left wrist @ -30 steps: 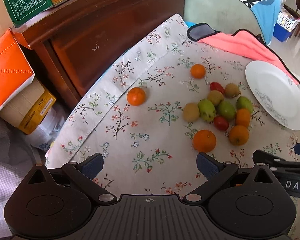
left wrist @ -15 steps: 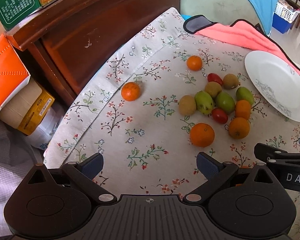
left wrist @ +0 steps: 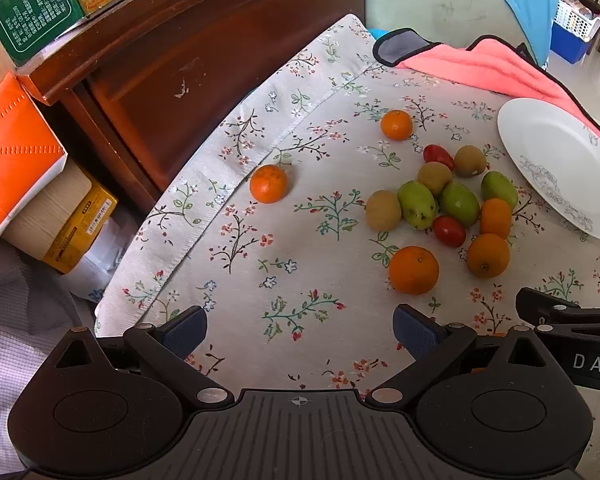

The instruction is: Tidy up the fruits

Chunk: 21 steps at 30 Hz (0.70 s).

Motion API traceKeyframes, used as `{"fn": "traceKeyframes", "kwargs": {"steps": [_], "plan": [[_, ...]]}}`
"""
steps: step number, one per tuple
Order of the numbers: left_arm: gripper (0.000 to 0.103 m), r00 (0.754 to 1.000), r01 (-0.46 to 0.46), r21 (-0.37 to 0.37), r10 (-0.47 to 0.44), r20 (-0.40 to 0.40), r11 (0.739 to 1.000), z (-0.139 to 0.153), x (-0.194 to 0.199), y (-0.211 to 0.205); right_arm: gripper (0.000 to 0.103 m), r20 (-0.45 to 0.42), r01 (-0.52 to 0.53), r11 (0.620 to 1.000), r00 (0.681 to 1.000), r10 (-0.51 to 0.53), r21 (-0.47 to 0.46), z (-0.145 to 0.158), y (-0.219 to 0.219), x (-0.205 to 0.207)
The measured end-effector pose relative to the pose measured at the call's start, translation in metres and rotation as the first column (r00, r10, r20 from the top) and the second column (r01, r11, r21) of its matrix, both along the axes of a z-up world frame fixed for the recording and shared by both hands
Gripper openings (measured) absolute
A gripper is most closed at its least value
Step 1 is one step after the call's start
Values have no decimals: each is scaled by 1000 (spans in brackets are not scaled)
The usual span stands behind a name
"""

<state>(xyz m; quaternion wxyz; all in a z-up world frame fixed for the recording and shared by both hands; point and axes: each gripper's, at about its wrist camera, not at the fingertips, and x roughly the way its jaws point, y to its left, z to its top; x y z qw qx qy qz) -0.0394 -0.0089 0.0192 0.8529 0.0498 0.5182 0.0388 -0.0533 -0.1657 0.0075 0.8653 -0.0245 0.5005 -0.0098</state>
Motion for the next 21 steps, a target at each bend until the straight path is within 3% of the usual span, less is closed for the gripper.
{"fn": "traceKeyframes", "kwargs": {"steps": [21], "plan": [[99,1000,-2,32,1,14,1000,0,-1,-5,102,-10,-25,1000,1000,24,-14,0,3,-2]]}}
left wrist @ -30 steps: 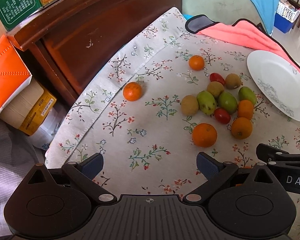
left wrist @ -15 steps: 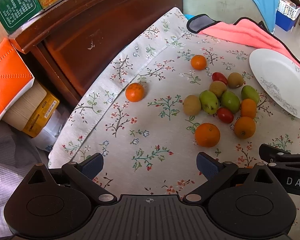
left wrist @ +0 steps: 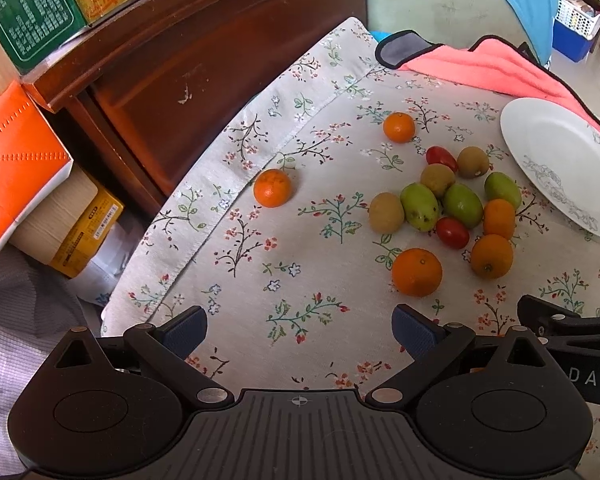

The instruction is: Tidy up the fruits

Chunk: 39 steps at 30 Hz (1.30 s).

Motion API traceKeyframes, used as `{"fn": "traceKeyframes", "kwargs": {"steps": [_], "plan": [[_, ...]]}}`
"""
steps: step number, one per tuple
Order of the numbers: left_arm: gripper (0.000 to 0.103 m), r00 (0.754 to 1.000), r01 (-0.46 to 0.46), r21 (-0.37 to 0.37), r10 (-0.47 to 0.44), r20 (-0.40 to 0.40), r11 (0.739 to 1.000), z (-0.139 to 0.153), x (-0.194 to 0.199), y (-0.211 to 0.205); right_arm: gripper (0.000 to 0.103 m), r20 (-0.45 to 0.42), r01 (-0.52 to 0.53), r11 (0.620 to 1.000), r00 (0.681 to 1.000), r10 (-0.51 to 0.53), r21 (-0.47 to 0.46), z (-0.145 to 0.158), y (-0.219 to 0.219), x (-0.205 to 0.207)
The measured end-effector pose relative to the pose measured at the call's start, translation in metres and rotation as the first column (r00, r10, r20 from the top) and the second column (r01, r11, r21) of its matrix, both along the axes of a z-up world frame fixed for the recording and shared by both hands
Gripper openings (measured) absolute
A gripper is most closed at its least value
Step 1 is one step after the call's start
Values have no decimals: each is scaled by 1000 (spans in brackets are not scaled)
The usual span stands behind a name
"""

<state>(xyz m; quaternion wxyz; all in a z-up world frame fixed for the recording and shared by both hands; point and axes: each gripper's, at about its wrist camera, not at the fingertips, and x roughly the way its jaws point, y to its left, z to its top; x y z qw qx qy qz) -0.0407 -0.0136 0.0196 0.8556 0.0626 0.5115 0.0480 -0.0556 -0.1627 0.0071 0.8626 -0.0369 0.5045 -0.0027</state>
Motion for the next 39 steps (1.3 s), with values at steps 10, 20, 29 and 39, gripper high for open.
{"fn": "traceKeyframes", "kwargs": {"steps": [10,20,29,39], "plan": [[99,1000,2,-6,-2,15,1000,1,0,-3,102,17,-1,1000,1000,1,-6,3,-3,-1],[100,995,27,-94,-18,94,995,13,1,10,102,65,-31,995,998,25,95,7,-22,-8],[100,995,2,-125,10,99,992,10,7,30,98,86,-113,972,992,97,206,1,-40,-28],[100,996,42,-185,-26,84,982,1,4,26,89,78,-251,933,968,238,260,-9,-16,-47]]}}
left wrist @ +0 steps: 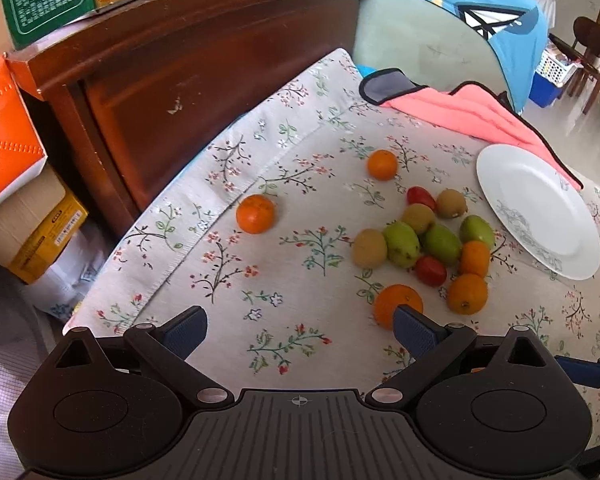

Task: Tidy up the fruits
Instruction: 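Grasp an orange with the right gripper while the left gripper grasps another orange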

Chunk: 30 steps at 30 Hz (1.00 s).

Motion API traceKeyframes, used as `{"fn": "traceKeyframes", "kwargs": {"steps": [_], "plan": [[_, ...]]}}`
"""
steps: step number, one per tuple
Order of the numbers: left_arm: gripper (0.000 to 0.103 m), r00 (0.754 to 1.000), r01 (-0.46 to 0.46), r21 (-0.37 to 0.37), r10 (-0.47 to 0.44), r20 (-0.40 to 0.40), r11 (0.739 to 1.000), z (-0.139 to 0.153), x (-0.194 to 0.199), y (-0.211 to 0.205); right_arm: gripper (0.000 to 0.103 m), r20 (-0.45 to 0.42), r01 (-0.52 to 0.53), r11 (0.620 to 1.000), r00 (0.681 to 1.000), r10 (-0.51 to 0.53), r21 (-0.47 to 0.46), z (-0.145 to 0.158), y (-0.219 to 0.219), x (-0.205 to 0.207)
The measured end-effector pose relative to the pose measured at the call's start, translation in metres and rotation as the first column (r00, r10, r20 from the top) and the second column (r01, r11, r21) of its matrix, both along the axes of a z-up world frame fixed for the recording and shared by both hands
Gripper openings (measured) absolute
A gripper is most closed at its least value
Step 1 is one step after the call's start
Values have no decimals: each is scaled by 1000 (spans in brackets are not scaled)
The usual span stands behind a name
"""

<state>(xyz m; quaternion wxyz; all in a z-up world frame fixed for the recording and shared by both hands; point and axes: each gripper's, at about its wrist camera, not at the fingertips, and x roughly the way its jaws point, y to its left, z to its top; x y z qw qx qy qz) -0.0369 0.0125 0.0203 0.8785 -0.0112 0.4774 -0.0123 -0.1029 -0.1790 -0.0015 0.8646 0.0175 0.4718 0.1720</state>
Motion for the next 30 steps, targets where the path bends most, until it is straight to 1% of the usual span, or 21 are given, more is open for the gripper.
{"fn": "traceKeyframes", "kwargs": {"steps": [5,8,10,14,16,25,28,30], "plan": [[100,1000,24,21,-24,-12,999,-3,-1,-9,85,-5,-13,1000,1000,13,10,-3,6,0],[100,999,43,40,-43,-16,998,-4,-1,-14,80,11,-25,1000,1000,25,1,-4,11,-2],[100,998,55,54,-54,-14,997,-4,-1,-18,74,23,-33,999,999,33,-2,-5,13,-2],[100,998,67,64,-67,-8,996,-4,-2,-21,67,38,-49,999,998,48,7,-6,17,-3],[100,998,69,66,-69,-11,995,-5,-2,-22,60,46,-57,998,997,56,9,-6,19,-3],[100,997,75,79,-73,-27,994,-8,1,-25,38,51,-88,996,995,88,-9,-14,27,-1],[100,997,77,81,-75,-29,994,-8,1,-26,32,59,-86,996,994,87,-12,-16,28,-1],[100,997,76,77,-74,-30,994,-8,2,-26,32,58,-85,996,995,85,-6,-16,27,0]]}}
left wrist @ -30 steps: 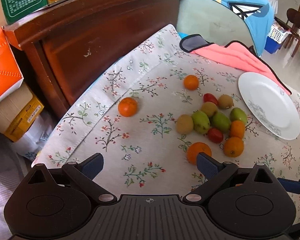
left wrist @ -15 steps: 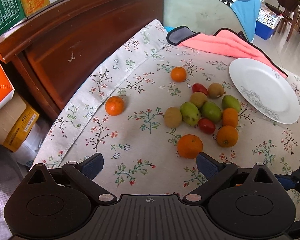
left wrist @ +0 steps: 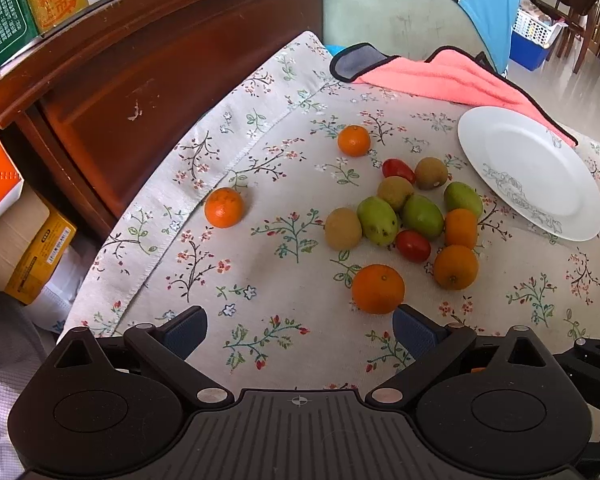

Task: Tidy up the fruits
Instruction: 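Grasp an orange with the right gripper while the left gripper grasps another orange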

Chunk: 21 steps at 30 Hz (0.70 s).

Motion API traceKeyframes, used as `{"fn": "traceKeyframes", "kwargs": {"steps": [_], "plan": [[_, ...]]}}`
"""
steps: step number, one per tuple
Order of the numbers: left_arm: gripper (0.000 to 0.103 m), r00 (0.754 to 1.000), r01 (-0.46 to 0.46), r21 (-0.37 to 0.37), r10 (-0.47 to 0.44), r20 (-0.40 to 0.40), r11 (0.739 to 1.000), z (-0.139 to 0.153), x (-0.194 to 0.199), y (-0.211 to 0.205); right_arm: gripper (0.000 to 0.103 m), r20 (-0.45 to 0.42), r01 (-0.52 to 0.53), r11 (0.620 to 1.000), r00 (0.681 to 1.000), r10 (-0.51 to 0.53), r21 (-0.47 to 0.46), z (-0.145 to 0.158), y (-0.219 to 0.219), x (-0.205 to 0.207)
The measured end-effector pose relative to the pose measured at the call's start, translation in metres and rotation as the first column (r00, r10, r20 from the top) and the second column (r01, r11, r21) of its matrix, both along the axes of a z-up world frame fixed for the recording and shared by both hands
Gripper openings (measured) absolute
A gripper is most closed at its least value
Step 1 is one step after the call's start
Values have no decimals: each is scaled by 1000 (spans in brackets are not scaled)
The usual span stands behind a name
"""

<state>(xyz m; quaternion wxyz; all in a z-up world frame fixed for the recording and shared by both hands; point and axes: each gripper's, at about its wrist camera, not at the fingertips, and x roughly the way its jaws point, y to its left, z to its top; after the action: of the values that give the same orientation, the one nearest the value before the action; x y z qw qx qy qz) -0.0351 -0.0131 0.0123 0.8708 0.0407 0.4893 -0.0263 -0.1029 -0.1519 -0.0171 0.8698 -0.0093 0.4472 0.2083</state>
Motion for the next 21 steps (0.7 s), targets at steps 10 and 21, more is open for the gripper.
{"fn": "traceKeyframes", "kwargs": {"steps": [10,21], "plan": [[99,1000,18,-79,-16,23,997,2,-1,6,32,14,71,997,997,-72,36,8,-10,4],[99,997,64,-93,-60,40,994,-6,2,-6,30,-10,127,990,992,-126,65,10,-19,9]]}}
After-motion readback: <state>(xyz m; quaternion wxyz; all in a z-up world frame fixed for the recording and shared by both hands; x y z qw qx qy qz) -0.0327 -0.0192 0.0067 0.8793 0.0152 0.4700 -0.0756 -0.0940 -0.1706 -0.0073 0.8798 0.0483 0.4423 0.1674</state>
